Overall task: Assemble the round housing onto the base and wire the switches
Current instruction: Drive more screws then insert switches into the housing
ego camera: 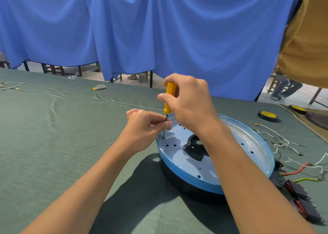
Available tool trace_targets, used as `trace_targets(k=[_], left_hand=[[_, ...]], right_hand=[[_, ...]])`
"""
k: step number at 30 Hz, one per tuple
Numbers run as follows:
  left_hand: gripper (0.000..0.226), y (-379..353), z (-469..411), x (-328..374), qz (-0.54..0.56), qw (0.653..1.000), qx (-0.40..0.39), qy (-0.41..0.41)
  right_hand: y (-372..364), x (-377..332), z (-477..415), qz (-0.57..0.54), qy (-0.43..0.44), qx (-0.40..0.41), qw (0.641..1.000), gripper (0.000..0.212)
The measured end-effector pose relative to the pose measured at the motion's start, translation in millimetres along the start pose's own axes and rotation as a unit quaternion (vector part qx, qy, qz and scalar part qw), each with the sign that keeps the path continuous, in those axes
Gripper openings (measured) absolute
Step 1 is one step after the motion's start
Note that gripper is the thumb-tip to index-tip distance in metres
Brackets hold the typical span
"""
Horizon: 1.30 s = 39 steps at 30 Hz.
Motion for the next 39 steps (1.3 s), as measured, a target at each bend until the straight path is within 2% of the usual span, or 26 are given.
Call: trace_targets(k=[2,6,8,10,13,15,19,22,23,27,30,32,34,36,39], left_hand=[[0.012,2.9,0.3,2.3,0.010,0.999,0.035,-0.017],[0.029,-1.1,0.7,1.2,0.015,1.000,-0.003,-0.020],[0.026,-1.9,-0.5,-0.9,0.007,0.999,-0.027,-0.021],[0.023,-3.0,-1.0,-0.5,-0.025,0.999,-0.036,-0.025],[0.011,-0.3,-1.3,0.3,-0.021,0.999,0.027,-0.021],[0.012,0.2,0.2,0.7,-0.015,0.998,0.052,-0.021],[0.019,-2.8,-2.4,-2.2,0.025,0.999,-0.017,0.015],[0.020,-5.8,-1.3,0.5,-0.006,0.998,-0.062,-0.009],[0.018,-5.8,-1.3,1.1,-0.011,0.998,-0.055,-0.016],[0.004,5.8,-2.8,-0.3,0.010,0.998,0.066,-0.012],[0.013,1.2,-0.9,0.2,0.009,0.998,0.031,-0.047],[0.021,-2.7,-2.6,-5.5,0.011,0.999,-0.016,-0.029],[0.024,-3.7,-2.4,-8.9,0.020,0.999,-0.034,-0.010],[0.020,-4.2,-0.2,-5.8,0.015,1.000,-0.021,-0.013],[0.007,0.6,-0.9,-4.0,0.011,0.998,0.060,-0.019]], right_hand=[[1.7,-1.0,-1.3,0.019,0.016,0.006,1.000,0.028],[-7.3,-3.9,1.4,-0.067,-0.007,-0.065,0.996,0.034],[-5.3,-3.5,1.1,-0.101,-0.024,-0.054,0.993,0.036],[-1.0,-1.1,-1.0,-0.080,-0.018,-0.021,0.996,0.029],[1.0,0.6,-1.6,-0.033,-0.005,0.003,0.999,0.024],[0.2,-2.7,-1.2,-0.029,0.009,0.002,1.000,0.026],[-4.1,-6.9,0.2,-0.095,-0.012,-0.053,0.994,0.030],[-2.7,-3.6,0.7,-0.105,-0.033,-0.046,0.993,0.025],[-1.1,-2.1,0.4,-0.085,-0.031,-0.031,0.995,0.022],[6.0,-0.6,-0.2,-0.026,-0.017,0.002,1.000,0.027],[-3.2,-3.3,3.9,-0.032,0.000,-0.068,0.997,0.035],[-8.6,-3.0,5.6,-0.059,-0.013,-0.103,0.993,0.045],[-7.7,-0.7,4.2,-0.060,-0.019,-0.085,0.994,0.048],[-4.5,1.7,3.4,-0.041,-0.015,-0.048,0.998,0.037],[-0.4,0.0,3.7,-0.014,0.005,-0.009,1.000,0.030]])
Point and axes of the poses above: each hand's wrist, its own z-axis away from the middle knuckle, its own y-axis out of the back of the hand, x = y × z, the point moved 7 cm from there along -z, towards the middle knuckle, and after that the axes turned 14 degrees about x, right-handed, at the moved point
